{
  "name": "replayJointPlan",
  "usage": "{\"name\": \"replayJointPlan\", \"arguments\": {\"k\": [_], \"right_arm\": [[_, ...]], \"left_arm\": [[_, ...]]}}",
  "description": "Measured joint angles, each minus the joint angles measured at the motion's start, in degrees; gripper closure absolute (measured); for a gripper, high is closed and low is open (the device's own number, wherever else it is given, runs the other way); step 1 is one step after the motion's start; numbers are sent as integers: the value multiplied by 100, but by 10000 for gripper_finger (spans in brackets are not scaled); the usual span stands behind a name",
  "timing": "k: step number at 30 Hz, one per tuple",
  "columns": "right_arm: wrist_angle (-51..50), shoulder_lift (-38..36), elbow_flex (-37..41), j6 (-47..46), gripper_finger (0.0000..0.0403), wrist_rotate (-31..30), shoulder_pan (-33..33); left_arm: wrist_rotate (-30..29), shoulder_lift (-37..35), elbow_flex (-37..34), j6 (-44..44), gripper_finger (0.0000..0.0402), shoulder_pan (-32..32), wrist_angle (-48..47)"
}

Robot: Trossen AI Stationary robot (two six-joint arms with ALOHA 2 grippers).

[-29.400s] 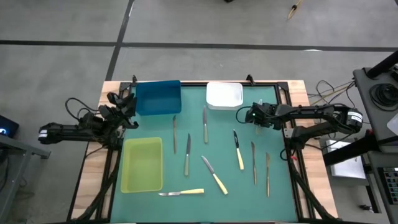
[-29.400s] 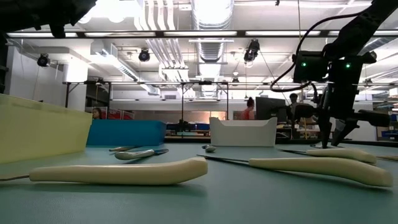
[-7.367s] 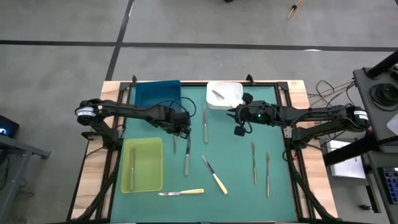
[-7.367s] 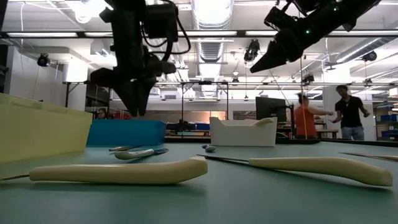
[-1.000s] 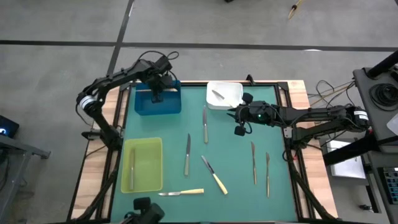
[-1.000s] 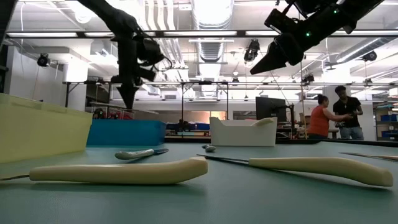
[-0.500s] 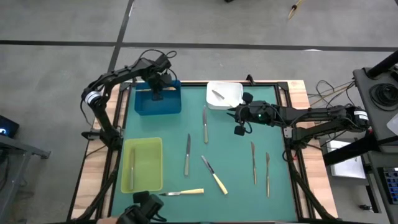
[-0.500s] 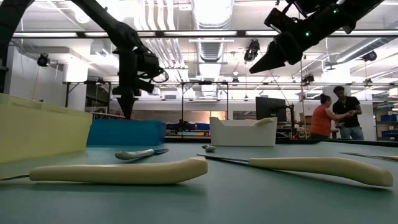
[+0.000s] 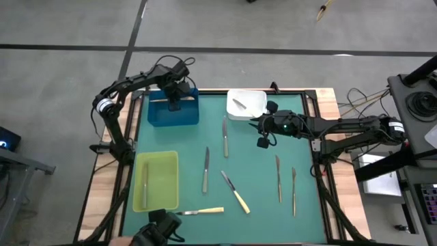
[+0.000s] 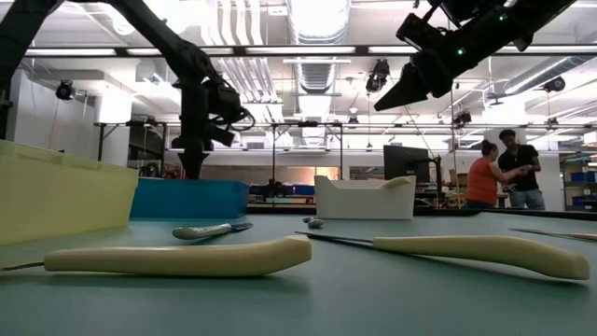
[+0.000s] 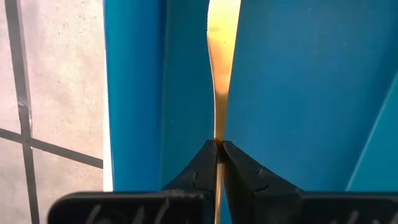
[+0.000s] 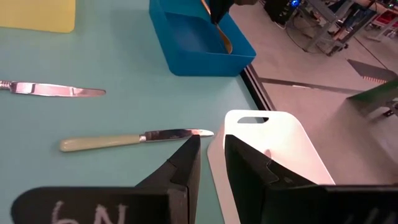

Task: Sort silverware by color (type)
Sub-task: Put the left gold knife into the blue bin

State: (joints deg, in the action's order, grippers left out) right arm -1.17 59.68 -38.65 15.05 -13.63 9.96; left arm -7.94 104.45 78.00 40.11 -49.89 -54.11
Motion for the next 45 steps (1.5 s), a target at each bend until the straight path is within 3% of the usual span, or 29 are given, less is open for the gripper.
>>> {"name": "replayJointPlan", "arguments": {"k": [45], "right_arm": [[0, -1, 0, -2, 337, 4, 20]], "left_arm": [[-50, 225, 0, 152, 401, 0, 325]]}}
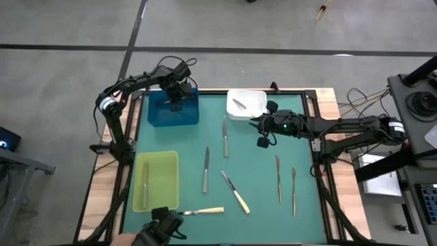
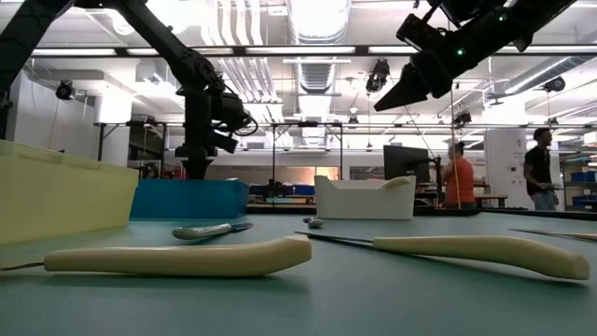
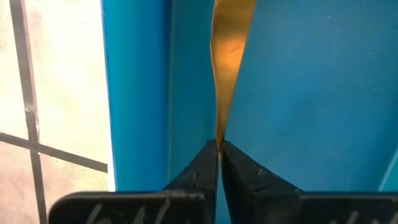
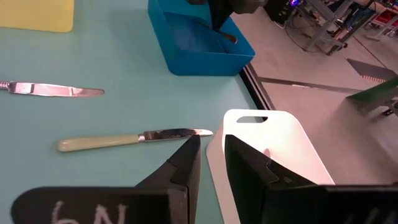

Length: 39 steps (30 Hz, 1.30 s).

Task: Sort silverware by color (type)
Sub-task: Put the left gold knife into the blue bin, then put the bottom green knife into the green bin

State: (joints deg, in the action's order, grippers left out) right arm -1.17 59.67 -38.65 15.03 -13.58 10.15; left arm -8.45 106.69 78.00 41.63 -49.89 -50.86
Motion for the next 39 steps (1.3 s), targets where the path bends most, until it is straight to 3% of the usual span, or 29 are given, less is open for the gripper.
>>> {"name": "replayJointPlan", "arguments": {"k": [14, 29, 39], "right_arm": [[-2, -1, 0, 0, 337, 0, 0], [-6, 1, 0, -1, 337, 0, 1], [-4, 1, 0, -166, 337, 2, 2]], "left_arm": [[-9, -2, 0, -35, 399, 0, 8], [-18, -22, 7, -224, 296, 0, 37], [-9, -286, 183, -1275, 283, 136, -11]]}}
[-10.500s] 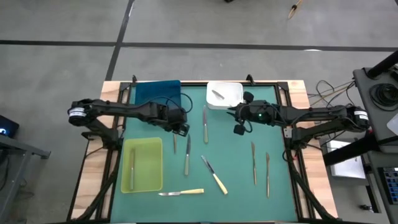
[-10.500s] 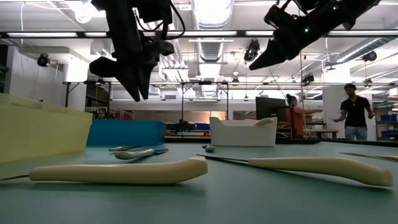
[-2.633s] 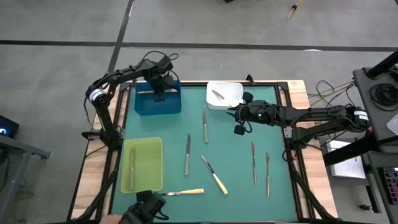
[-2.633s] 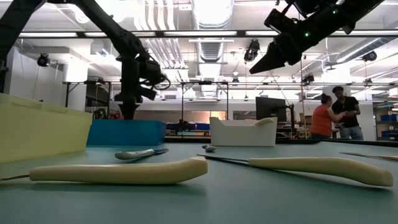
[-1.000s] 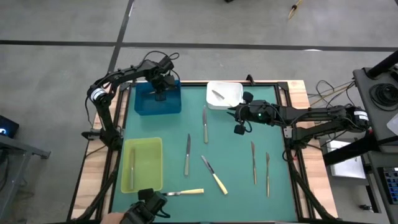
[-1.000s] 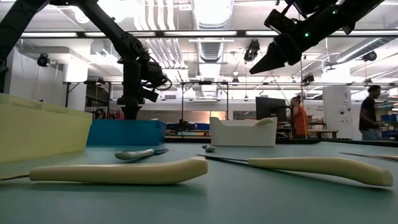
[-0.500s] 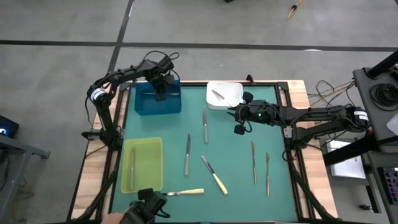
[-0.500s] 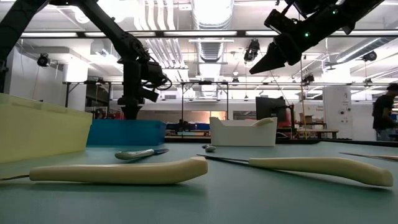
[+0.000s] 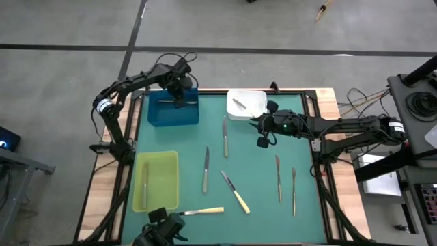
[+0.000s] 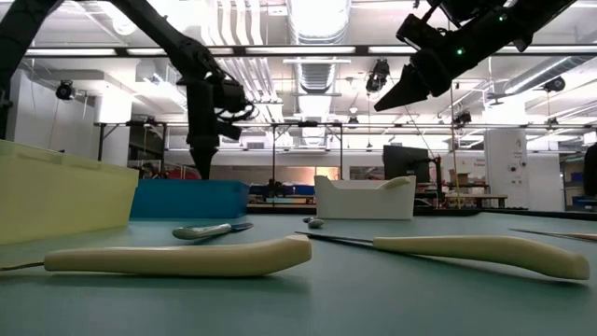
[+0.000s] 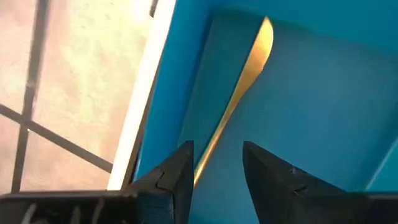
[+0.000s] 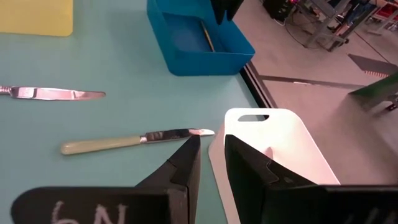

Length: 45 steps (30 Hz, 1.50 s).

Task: Sort silverware by color (type)
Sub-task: Put the bottom green knife into the green bin

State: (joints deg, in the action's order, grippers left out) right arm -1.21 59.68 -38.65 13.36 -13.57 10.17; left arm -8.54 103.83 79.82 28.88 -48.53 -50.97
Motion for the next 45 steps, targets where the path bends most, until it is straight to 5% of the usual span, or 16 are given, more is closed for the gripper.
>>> {"name": "replayJointPlan", "arguments": {"k": [12, 28, 45], "right_arm": [[25, 0, 0, -748, 337, -159, 0], [-254, 550, -7, -3391, 337, 232, -60], [-547, 1949, -1309, -4052, 337, 505, -826]], "left_arm": [[10, -1247, -424, -1290, 283, 1281, 370], [9, -3349, -2497, -2850, 283, 3834, 2308], [-7, -3804, -3732, -3993, 283, 4977, 3603]]}}
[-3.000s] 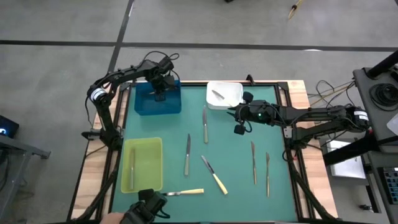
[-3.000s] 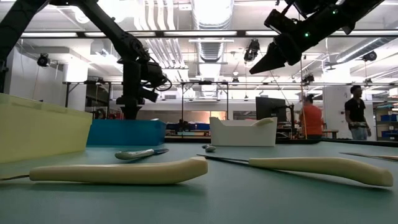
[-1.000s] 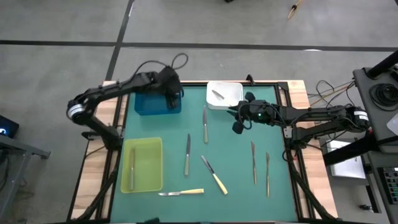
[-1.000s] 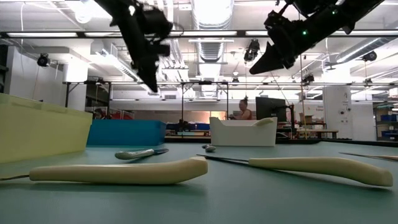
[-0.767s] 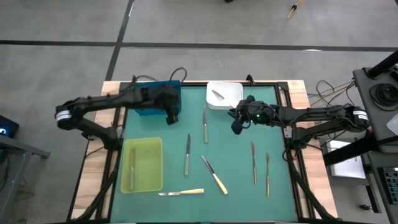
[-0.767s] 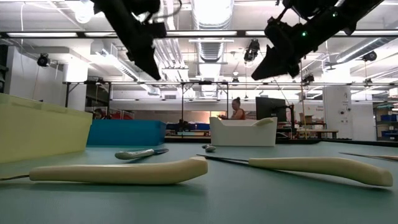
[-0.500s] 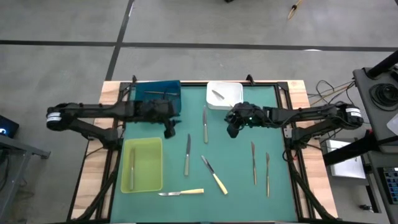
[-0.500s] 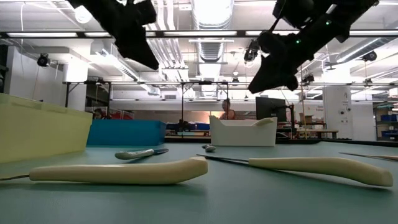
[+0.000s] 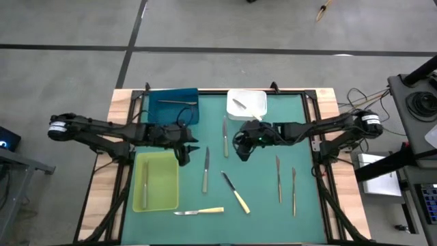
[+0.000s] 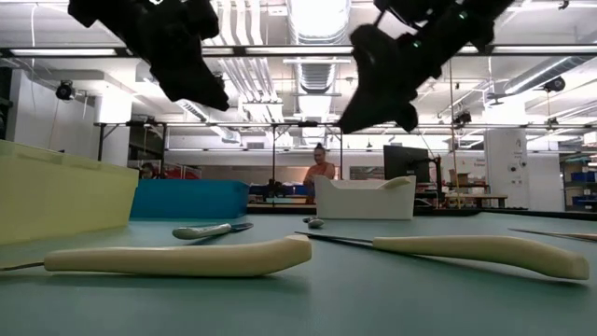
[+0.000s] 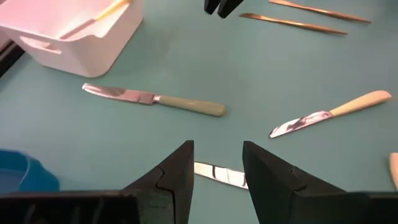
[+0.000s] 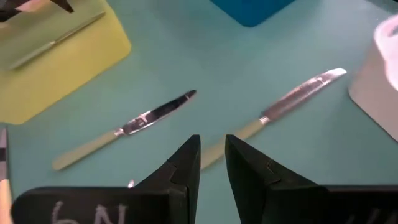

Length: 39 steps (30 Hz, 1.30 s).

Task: Sort silverware by color (type)
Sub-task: Put the bottom green knife into the green bin

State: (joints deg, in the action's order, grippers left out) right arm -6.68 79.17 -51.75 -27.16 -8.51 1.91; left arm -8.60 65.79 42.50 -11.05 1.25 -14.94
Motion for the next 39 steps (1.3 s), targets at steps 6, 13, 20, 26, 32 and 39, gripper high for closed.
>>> {"name": "replayJointPlan", "arguments": {"k": [6, 13, 20, 26, 32, 39], "right_arm": [[-996, 485, -994, 4, 337, -2, -16], [-2233, 1142, -2142, 11, 337, -2, -19], [-2807, 1737, -2906, -477, 337, -2, -17], [-3052, 2074, -3126, -1133, 337, -2, -17], [-3075, 2349, -3119, -1335, 337, -51, -15], [-3038, 2755, -3119, -1539, 337, -566, -1]], "left_arm": [[-6, -10, 250, 350, 283, 10, 9], [-4, -10, 289, 434, 283, 108, -5], [-4, -10, 212, 72, 283, 272, -221], [-147, -27, 203, -574, 283, 322, -562], [-153, -30, 201, -949, 283, 322, -845], [-155, -30, 199, -969, 283, 322, -793]]}}
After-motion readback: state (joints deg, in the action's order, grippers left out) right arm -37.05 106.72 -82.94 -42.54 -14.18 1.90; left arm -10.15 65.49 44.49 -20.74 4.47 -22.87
